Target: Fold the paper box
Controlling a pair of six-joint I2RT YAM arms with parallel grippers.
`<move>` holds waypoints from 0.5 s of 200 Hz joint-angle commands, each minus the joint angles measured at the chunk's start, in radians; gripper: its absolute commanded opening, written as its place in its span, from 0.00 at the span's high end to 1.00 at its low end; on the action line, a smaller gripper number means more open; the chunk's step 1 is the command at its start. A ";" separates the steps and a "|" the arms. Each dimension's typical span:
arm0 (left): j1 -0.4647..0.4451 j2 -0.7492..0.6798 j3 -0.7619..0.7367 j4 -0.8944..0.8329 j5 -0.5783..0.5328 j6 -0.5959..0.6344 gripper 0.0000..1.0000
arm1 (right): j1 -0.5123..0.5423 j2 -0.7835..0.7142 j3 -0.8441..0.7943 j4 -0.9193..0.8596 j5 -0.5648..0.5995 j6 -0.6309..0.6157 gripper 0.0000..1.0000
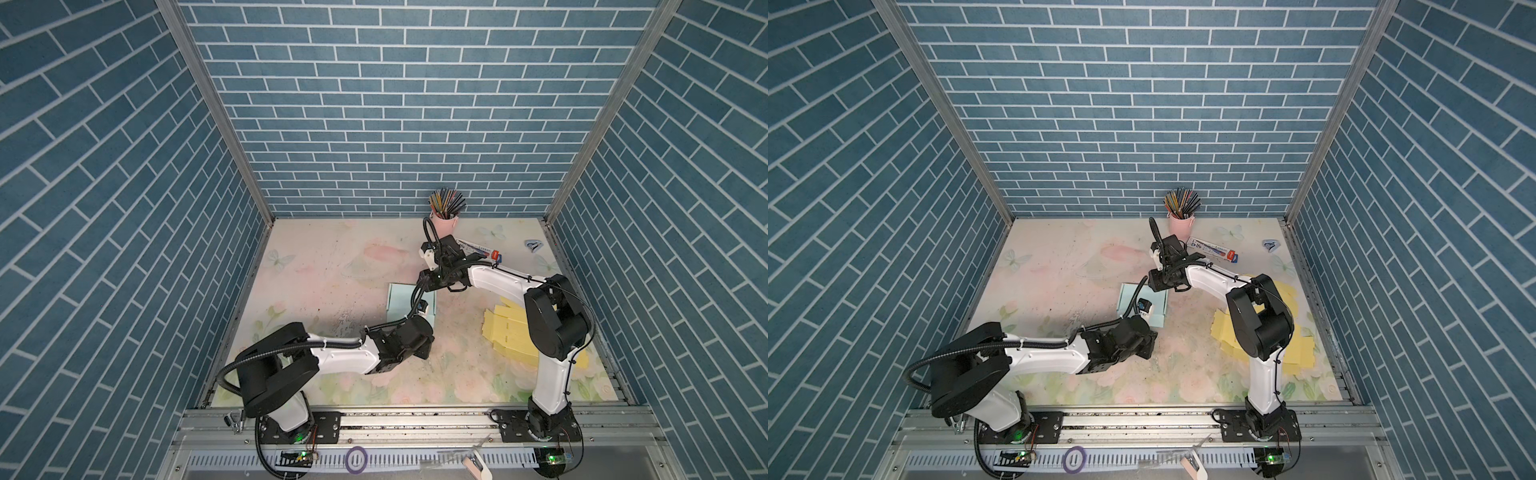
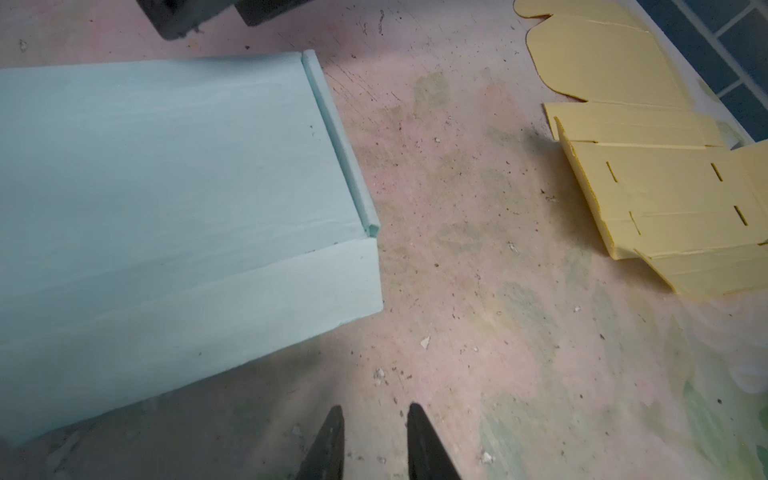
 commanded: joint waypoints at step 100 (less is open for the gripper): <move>0.036 0.156 0.110 0.062 -0.049 -0.021 0.74 | -0.007 0.117 0.036 0.006 -0.049 -0.047 0.60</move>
